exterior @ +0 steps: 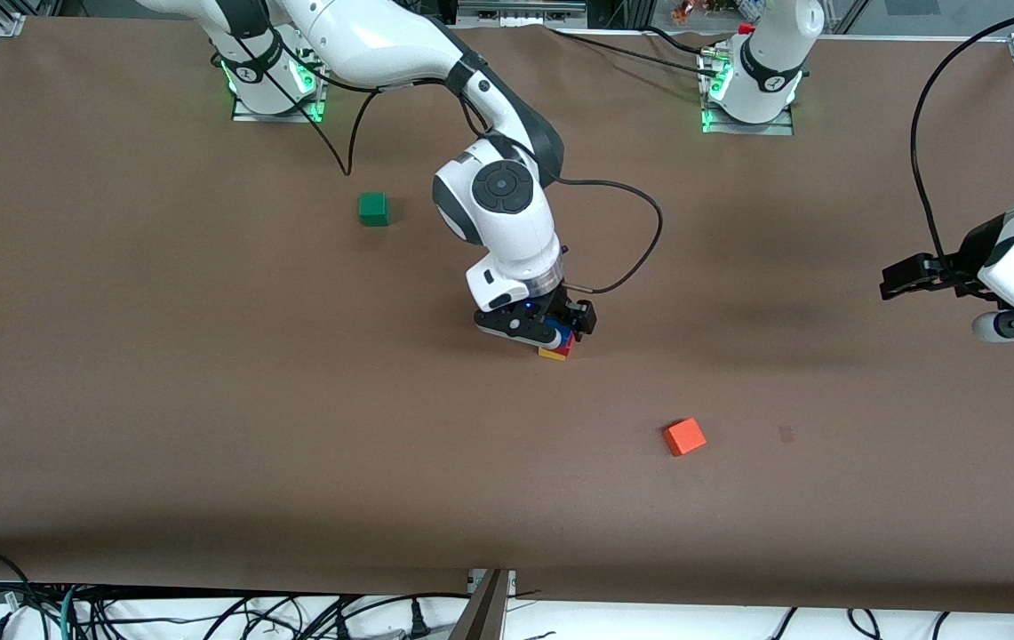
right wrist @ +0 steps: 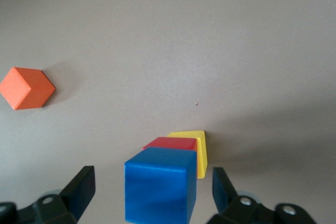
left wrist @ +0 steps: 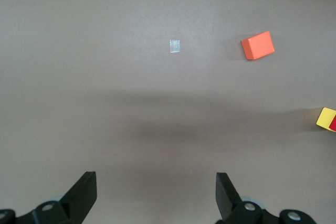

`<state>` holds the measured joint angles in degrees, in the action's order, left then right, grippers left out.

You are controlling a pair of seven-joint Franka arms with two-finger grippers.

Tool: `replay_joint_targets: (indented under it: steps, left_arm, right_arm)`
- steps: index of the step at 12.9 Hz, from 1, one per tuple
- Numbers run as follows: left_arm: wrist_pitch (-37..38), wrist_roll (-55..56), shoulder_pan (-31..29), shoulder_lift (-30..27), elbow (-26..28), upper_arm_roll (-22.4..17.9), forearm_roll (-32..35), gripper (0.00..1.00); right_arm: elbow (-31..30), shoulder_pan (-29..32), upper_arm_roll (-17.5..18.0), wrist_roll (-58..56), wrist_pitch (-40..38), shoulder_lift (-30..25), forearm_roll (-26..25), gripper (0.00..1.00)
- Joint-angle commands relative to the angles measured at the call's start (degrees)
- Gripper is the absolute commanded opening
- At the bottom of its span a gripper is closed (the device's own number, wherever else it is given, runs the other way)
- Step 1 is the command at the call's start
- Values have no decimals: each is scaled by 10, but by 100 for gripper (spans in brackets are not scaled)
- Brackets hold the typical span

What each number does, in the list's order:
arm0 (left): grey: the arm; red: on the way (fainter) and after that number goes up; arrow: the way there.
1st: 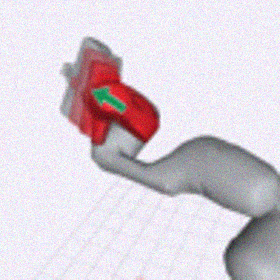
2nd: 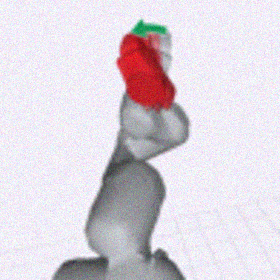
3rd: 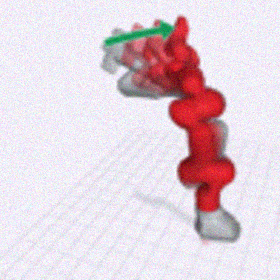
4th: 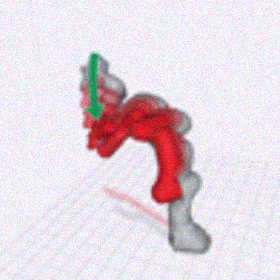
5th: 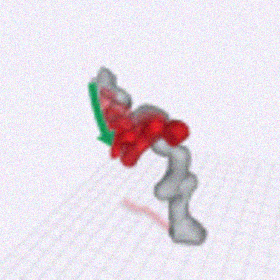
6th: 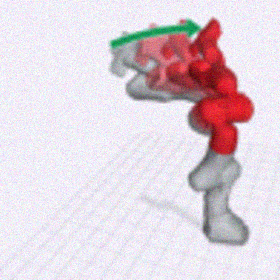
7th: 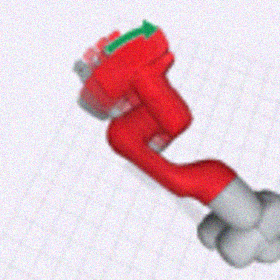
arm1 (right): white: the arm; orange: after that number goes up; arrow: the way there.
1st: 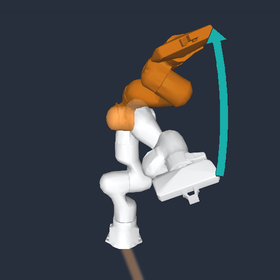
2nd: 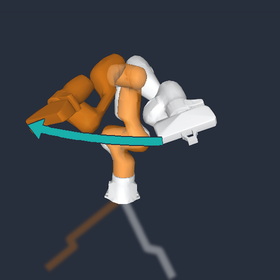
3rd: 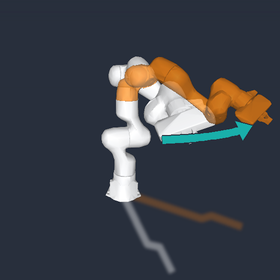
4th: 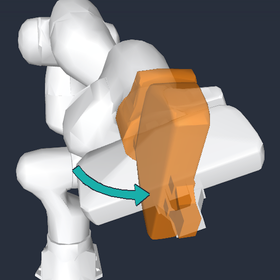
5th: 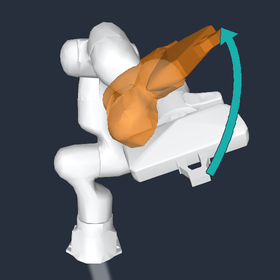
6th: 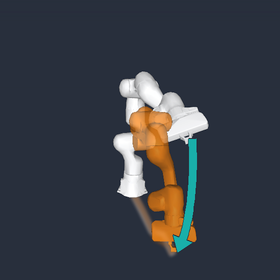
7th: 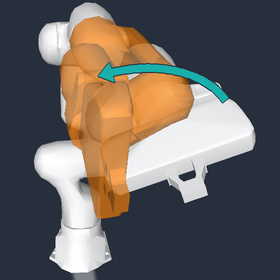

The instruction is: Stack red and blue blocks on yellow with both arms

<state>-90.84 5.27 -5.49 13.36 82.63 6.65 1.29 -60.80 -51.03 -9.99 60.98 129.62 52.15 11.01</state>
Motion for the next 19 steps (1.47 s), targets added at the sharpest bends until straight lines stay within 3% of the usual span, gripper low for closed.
replay_joint_targets:
  steps: [1,7,12,14,16,19]
  left_arm:
    - [2,-8,-1,6,-13,3,3,100]
    - [2,-8,-1,7,-13,3,0,100]
    - [2,-6,-1,9,-13,3,-1,100]
    - [2,-5,-1,10,-13,3,-1,100]
    - [2,-9,-1,10,-13,3,-1,100]
    - [2,-8,-1,10,-13,3,-2,100]
  right_arm:
    - [2,8,-8,-2,-51,-27,6,100]
    - [-4,114,-13,-139,-252,-148,9,100]
    - [-17,209,-14,-257,-411,-241,45,100]
    - [-61,231,-35,-319,-466,-308,42,100]
    - [-146,236,-71,-404,-481,-388,36,100]
    - [-258,279,-59,-456,-474,-489,-32,100]
